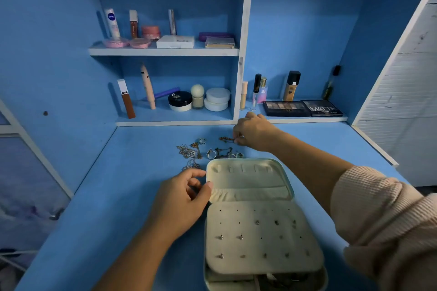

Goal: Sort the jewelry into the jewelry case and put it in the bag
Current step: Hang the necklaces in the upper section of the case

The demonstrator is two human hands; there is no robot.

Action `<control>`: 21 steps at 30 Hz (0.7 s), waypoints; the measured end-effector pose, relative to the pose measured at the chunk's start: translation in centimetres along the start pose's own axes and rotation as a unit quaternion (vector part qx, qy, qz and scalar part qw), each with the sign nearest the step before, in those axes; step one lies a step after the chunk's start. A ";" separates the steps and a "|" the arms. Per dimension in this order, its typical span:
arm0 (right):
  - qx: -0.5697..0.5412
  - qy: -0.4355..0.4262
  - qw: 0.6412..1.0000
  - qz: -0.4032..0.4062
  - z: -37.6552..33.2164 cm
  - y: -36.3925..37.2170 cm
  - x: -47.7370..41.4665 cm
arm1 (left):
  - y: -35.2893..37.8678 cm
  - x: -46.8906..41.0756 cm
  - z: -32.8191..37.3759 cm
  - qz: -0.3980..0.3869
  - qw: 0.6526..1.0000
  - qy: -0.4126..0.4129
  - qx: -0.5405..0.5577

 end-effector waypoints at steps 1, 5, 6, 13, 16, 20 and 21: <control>0.006 0.005 1.000 -0.003 -0.1 0.0 -0.1 | 0.0 0.1 0.1 0.004 1.000 0.008 -0.004; 0.039 0.023 0.999 -0.007 -0.6 0.3 -0.5 | -0.2 0.2 0.2 0.020 0.994 0.083 -0.066; 0.040 0.026 0.999 -0.005 -0.6 0.4 -0.5 | -0.2 0.2 0.2 0.007 0.992 0.098 -0.084; -0.151 0.070 0.985 0.038 0.0 0.0 0.1 | -0.2 0.4 0.1 -0.072 0.982 0.115 -0.131; -0.311 0.096 0.944 0.061 0.5 -1.4 1.1 | -0.2 0.4 -0.2 -0.062 0.984 0.118 -0.114; -0.391 0.112 0.911 0.059 0.9 -2.5 2.4 | -0.2 0.3 -0.2 -0.049 0.987 0.117 -0.103; -0.410 0.109 0.904 0.061 0.9 -2.8 2.7 | -0.2 0.3 -0.2 -0.048 0.987 0.117 -0.100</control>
Point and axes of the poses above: each hand's wrist, its own x-axis away from the middle knuckle, its own y-axis out of the palm, z = x × y, the point moved 1 cm from there along -x, towards the middle knuckle, and after that the axes turned 8 degrees about y, right-handed, at the moved point
